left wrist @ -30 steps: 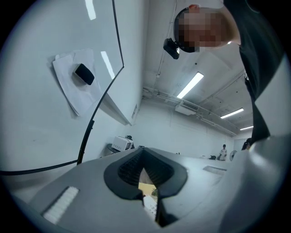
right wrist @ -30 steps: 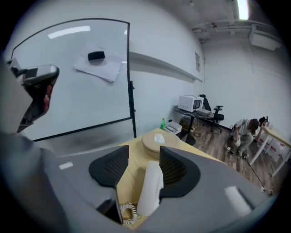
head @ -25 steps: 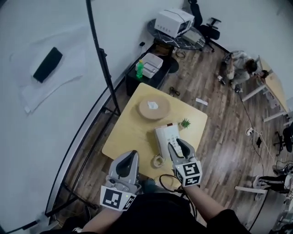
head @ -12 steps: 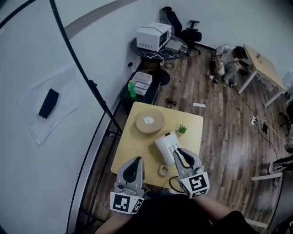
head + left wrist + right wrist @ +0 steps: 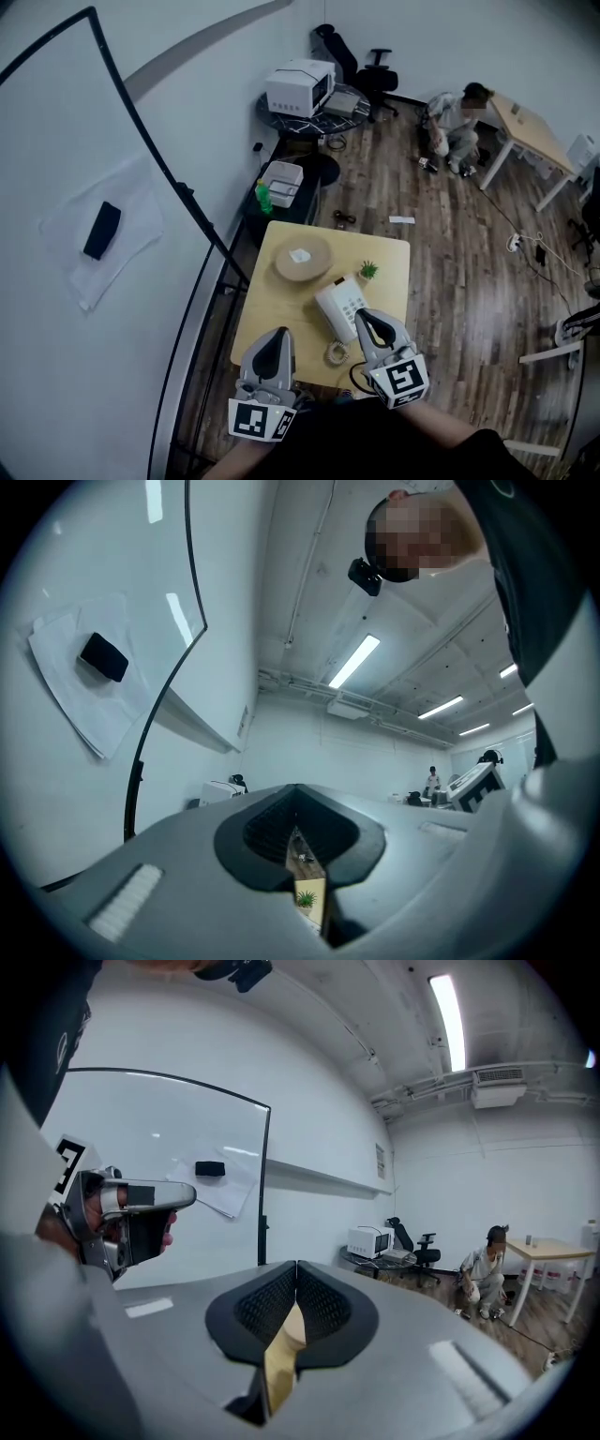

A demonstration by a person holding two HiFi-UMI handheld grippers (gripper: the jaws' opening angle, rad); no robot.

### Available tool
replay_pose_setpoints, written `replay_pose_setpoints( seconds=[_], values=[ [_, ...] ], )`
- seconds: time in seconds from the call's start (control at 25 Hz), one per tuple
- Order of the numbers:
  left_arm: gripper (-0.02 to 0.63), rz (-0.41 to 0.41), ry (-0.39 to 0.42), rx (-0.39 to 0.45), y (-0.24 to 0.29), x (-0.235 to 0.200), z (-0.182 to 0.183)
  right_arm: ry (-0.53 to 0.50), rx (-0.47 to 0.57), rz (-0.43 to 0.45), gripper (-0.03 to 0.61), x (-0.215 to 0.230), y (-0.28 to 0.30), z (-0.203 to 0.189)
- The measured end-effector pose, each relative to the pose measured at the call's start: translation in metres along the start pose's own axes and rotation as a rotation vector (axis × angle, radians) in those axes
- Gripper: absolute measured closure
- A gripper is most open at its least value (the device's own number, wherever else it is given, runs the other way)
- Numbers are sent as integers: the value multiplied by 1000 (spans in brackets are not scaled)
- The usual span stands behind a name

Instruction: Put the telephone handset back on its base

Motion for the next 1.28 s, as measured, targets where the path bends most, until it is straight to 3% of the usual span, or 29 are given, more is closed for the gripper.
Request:
replay_pose_setpoints(
  seconds=[0.96, 1.28],
  values=[
    [614, 2, 4, 15, -7, 6, 9, -2, 37, -22, 571, 3, -14, 9],
    [614, 40, 18, 18, -12, 5, 14, -28, 69, -21, 571, -3, -23, 14]
  ],
)
Point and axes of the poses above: the fingertips, and each gripper's own axes: y forward along the fingers, x to its right, z out of its top, the point moved 7 cm from there along -y, backward along the fingers, and after that the axes turned 2 degrees about y, right-handed, at the moved point
